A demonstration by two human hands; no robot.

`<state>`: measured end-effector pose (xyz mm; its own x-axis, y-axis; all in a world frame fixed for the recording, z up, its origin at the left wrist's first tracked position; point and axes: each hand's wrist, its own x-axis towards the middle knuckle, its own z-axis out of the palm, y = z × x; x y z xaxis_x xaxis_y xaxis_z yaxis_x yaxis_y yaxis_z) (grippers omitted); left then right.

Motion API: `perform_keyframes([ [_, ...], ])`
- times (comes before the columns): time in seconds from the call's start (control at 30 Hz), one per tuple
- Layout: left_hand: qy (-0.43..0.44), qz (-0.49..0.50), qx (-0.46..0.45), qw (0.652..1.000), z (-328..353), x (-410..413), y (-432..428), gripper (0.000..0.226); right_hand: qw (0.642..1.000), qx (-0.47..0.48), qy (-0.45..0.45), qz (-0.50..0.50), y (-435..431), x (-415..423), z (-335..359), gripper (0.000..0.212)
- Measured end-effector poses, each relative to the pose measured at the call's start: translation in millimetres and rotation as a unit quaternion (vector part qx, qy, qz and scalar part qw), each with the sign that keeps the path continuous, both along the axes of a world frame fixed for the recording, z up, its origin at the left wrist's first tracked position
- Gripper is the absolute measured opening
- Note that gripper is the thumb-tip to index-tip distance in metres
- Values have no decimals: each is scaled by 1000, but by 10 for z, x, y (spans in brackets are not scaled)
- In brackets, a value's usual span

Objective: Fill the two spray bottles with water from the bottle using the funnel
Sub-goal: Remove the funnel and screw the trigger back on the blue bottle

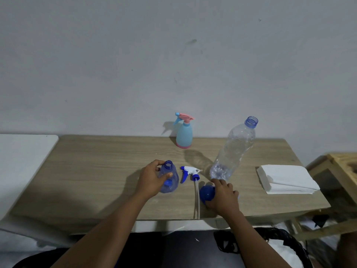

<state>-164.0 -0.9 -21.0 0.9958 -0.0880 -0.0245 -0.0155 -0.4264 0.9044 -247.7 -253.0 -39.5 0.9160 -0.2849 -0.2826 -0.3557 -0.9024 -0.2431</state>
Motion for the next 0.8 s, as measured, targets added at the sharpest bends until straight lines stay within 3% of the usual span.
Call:
perform_keyframes([
  [0.07,-1,1,-5,1000,-4,-4,-4,39,998,-50,-34,15,42,50,122,61],
  [0.17,-4,1,-4,1000,-10,-16,-16,38,994,36,-107,2,176,258,233,40],
  [0.23,-6,2,-3,1000,-3,-25,-22,38,992,92,-91,8,291,469,215,33],
  [0.33,-7,1,3,1000,-15,-13,-23,37,994,103,-45,4,409,741,81,22],
  [0.53,-4,9,2,1000,-41,15,-26,39,993,111,-25,-37,440,954,-183,24],
  [0.63,-5,15,-1,1000,-52,5,-28,37,983,158,-47,-86,465,971,-203,29],
  [0.73,-2,19,-3,1000,-53,-2,-32,37,950,247,-136,-132,488,981,22,35],
  [0.8,1,22,-1,1000,-48,-6,-37,38,908,327,-216,-146,539,960,353,40],
])
